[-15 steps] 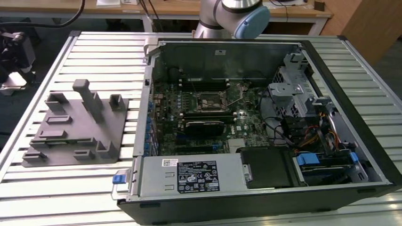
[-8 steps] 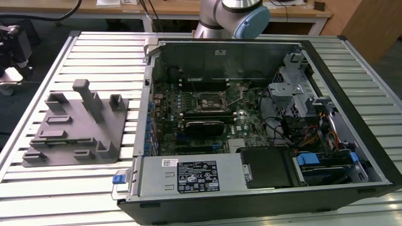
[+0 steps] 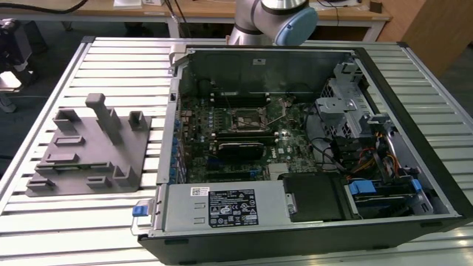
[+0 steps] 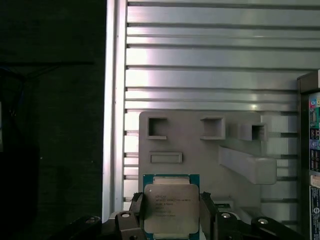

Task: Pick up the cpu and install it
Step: 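Pick up the cpu and move it towards the insertion slot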

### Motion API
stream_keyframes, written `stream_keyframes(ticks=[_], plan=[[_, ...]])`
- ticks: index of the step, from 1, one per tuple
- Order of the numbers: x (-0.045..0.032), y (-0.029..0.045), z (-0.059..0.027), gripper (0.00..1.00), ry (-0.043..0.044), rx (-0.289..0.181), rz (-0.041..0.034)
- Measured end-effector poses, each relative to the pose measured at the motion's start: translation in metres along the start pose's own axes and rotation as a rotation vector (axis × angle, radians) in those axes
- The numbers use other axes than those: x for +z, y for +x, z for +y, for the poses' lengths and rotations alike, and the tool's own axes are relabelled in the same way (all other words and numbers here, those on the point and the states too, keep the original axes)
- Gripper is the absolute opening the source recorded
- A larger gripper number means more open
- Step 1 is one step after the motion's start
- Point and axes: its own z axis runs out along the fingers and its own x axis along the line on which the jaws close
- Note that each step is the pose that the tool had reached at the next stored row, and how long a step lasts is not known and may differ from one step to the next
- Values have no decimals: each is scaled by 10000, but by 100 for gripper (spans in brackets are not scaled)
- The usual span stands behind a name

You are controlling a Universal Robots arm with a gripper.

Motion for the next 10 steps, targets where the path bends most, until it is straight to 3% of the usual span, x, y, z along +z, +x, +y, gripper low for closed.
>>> stream_keyframes(ticks=[6, 10], plan=[[-108, -1, 12, 53, 0, 0, 0], [-111, -1, 12, 53, -1, 0, -2]])
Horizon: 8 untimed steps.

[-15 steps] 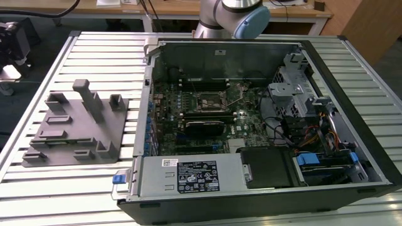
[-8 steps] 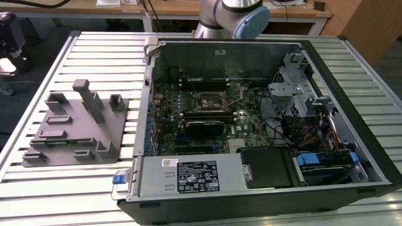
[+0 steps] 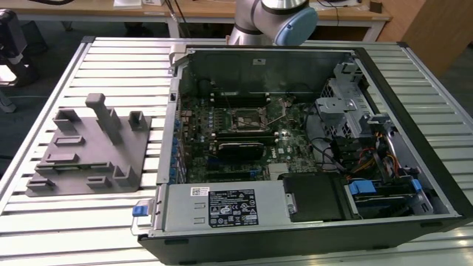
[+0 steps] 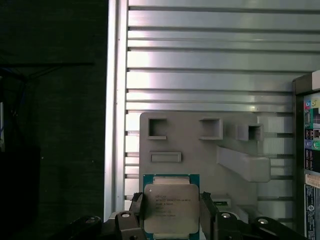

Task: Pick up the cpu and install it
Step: 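Pick up the cpu and move it towards the insertion slot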

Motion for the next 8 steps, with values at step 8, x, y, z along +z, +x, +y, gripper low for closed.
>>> stream_keyframes(ticks=[8], plan=[[-1, -67, 0, 53, 1, 0, 3]])
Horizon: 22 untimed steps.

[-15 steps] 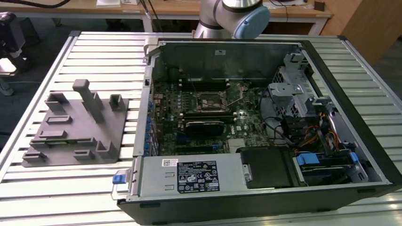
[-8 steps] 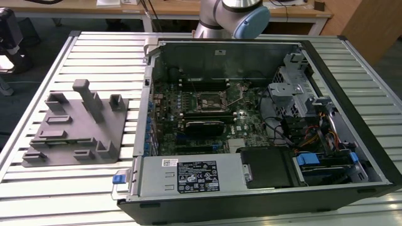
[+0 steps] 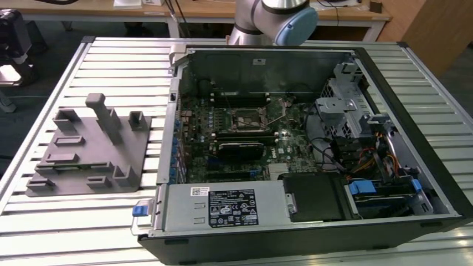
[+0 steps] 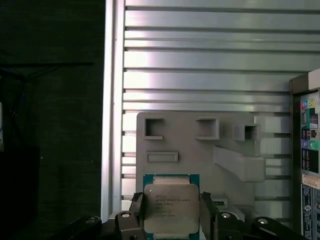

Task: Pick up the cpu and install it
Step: 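Pick up the cpu and move it towards the insertion slot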

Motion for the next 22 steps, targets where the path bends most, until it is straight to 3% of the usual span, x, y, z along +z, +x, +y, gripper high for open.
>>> stream_keyframes(ticks=[22], plan=[[3, -278, 1, 53, -1, 0, -1]])
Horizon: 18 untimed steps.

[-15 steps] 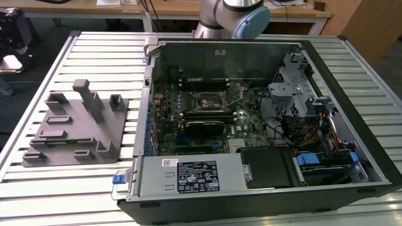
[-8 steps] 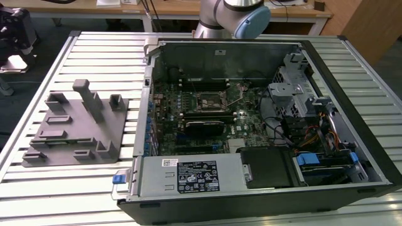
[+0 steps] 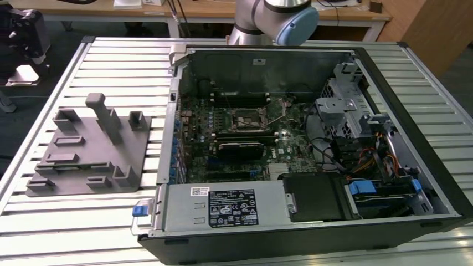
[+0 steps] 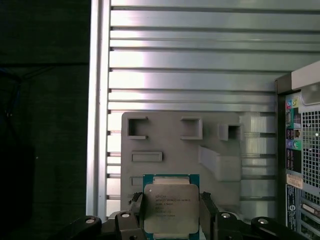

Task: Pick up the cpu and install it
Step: 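Pick up the cpu and move it towards the insertion slot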

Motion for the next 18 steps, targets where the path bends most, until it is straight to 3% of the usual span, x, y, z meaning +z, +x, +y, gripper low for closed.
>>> stream_keyframes(ticks=[18], plan=[[2, -236, 0, 53, 0, 0, 0]])
